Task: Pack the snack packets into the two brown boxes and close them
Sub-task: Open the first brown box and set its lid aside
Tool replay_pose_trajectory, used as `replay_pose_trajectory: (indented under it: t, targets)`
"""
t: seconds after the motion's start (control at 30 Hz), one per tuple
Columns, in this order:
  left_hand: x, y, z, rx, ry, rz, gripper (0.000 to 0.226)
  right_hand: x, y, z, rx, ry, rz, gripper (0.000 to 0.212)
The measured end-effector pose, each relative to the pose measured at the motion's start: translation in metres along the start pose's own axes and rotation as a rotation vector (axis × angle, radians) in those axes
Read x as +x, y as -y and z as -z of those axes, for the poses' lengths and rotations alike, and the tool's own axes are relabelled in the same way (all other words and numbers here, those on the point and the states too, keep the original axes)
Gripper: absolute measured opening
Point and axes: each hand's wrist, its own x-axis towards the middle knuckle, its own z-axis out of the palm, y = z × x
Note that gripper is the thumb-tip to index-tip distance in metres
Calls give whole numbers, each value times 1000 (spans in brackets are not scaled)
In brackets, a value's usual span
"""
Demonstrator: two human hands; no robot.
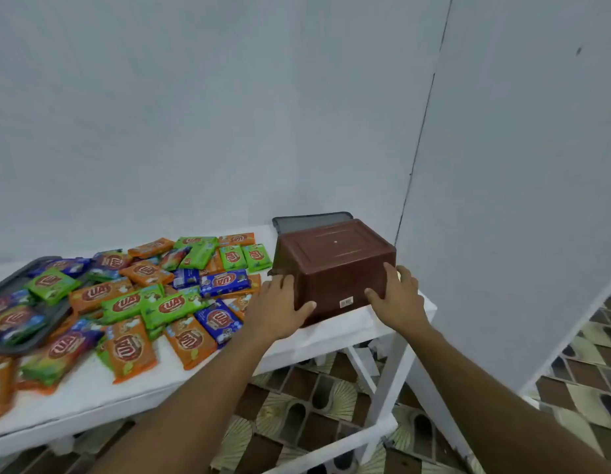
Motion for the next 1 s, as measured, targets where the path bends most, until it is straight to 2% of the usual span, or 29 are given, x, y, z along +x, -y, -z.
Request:
replay_pose_trajectory:
  t: [0.1, 0.17, 0.3, 0.37, 0.43, 0.53, 0.6, 0.7, 0.8, 0.9, 1.0]
  targets:
    - [4, -7, -8, -78, 52, 90, 69, 14, -14, 4, 150, -10, -91, 71]
    - [5, -8, -16, -155, 102, 115, 71, 27, -19, 6, 266, 46, -185, 79]
    - [3, -15, -25, -504, 106, 143, 60, 50, -26, 6, 559, 194, -279, 99]
    - [1, -18, -26, -573, 50, 145, 55, 56, -30, 3, 652, 205, -269, 98]
    - [0, -21, -26, -618, -37, 166, 56, 56, -34, 5, 725, 151, -253, 85]
    - [1, -25, -17, -642, -280, 174, 56, 57, -38, 18, 832, 32, -145, 65]
    - [9, -31, -1, -691, -421, 143, 56, 63, -35, 36, 910, -54, -66, 56]
    - [29, -33, 25, -806, -534, 66, 63, 76, -23, 69, 978, -114, 3, 45]
    - [50, -27, 41, -757, -603, 0, 51, 89, -16, 88, 940, -97, 57, 43]
    - [68, -19, 49, -534, -641, -5, 38, 100, -15, 88, 895, -100, 86, 45]
    - [86, -9, 49, -419, -664, 14, 37, 116, -14, 79, 822, -194, 97, 41]
